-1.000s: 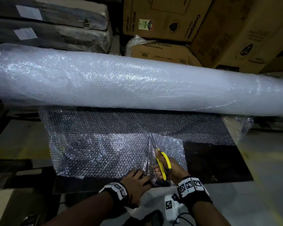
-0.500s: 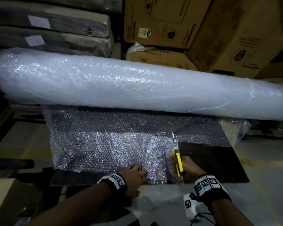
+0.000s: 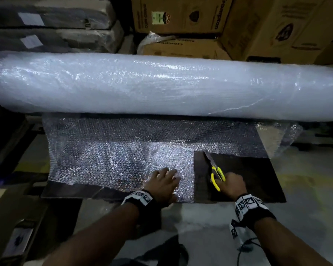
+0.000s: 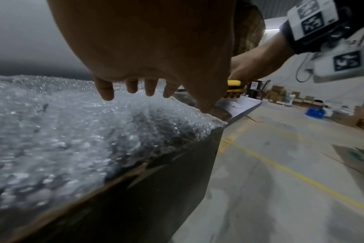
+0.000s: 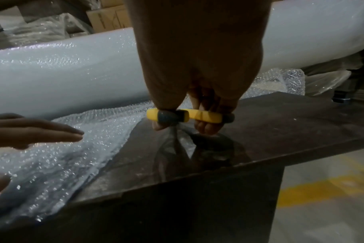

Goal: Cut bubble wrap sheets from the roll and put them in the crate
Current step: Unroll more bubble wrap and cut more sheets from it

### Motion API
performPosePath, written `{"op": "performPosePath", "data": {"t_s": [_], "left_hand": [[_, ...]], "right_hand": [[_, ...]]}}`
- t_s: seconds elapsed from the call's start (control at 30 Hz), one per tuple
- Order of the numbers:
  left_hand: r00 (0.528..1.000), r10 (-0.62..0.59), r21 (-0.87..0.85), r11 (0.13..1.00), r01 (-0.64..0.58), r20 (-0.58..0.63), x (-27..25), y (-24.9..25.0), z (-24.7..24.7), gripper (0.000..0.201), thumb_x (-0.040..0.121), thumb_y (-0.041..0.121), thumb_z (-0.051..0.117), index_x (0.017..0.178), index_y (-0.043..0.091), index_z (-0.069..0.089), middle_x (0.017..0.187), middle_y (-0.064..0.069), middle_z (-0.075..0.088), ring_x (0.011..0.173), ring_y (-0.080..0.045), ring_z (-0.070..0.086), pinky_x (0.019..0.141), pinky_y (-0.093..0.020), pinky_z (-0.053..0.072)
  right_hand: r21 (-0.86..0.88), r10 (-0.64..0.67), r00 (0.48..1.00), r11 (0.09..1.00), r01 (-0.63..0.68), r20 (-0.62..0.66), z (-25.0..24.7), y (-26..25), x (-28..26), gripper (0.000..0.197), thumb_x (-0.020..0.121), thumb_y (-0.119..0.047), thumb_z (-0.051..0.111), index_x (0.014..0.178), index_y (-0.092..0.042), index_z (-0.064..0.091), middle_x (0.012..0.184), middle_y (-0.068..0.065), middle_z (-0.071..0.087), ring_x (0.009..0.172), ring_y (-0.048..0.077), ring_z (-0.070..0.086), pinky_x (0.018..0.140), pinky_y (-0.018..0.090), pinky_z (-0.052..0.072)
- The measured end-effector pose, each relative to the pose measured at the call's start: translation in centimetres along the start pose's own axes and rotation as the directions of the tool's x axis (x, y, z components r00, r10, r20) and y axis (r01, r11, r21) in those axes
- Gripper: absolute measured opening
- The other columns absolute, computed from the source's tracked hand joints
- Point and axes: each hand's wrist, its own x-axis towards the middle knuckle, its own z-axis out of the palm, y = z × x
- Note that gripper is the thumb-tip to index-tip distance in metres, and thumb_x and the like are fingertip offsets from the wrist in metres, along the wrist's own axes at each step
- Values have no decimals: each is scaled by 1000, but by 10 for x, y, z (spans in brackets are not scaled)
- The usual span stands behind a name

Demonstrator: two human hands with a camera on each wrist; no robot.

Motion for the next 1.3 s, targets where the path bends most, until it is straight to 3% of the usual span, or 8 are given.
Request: {"op": "performPosePath", "data": {"t_s": [0.07,0.13,0.37,0.57,0.97,1.03,1.13,1.3], "left_hand": [[988,-103,-56,992,110,119,14,16,1,82,89,60,53,154,23,20,165,-9,9,149,-37,12,115,-58,17],[978,-158,-61,984,168,135,22,26,6,85,90,62,50,156,22,13,165,-10,6,149,-38,8,116,-61,11],[971,-205,-65,975,214,120,22,42,15,82,88,64,47,153,22,19,163,-11,9,147,-36,14,114,-59,18],[967,-219,-67,971,229,130,18,46,13,78,86,65,49,149,24,26,162,-8,12,143,-35,18,111,-59,21],[972,-164,-148,971,190,167,14,38,-6,72,93,54,52,151,23,25,161,-8,15,143,-34,19,112,-57,26],[979,-158,-145,974,177,131,11,35,-9,69,94,51,52,152,22,28,162,-8,17,145,-33,20,112,-54,26],[980,-187,-103,976,194,71,4,25,-14,62,95,50,50,148,23,35,162,-6,21,147,-30,19,112,-50,26],[933,-326,-77,937,340,150,-13,1,-14,63,94,57,47,148,29,30,165,-3,5,151,-33,2,115,-59,17]], "right_hand": [[-43,-20,1000,999,19,-11,-1,13,4,55,86,-55,68,91,0,70,98,25,70,98,42,66,74,39,49],[-84,-52,998,995,50,-19,0,25,8,51,87,-51,69,101,-2,70,104,24,69,101,41,65,77,39,49],[-132,-109,994,985,108,-2,-11,46,12,47,87,-37,69,123,-8,62,115,21,60,107,42,60,87,42,49],[-244,-154,988,958,151,9,-18,50,13,42,94,-40,62,119,-7,56,122,17,57,113,37,59,88,39,45],[-327,-203,979,924,196,13,-16,41,2,38,91,-43,61,116,-14,65,111,12,65,106,34,64,85,38,51],[-376,-205,979,907,189,-5,-17,34,-2,34,89,-37,67,108,-8,66,106,16,65,100,37,63,81,39,51],[-331,-270,960,915,231,-77,-17,20,-8,23,76,-20,81,82,-2,68,82,22,64,74,41,64,61,41,53],[-157,-354,935,924,349,-3,-2,-30,-15,29,94,-30,59,89,-4,71,98,19,70,97,36,66,80,40,49]]}}
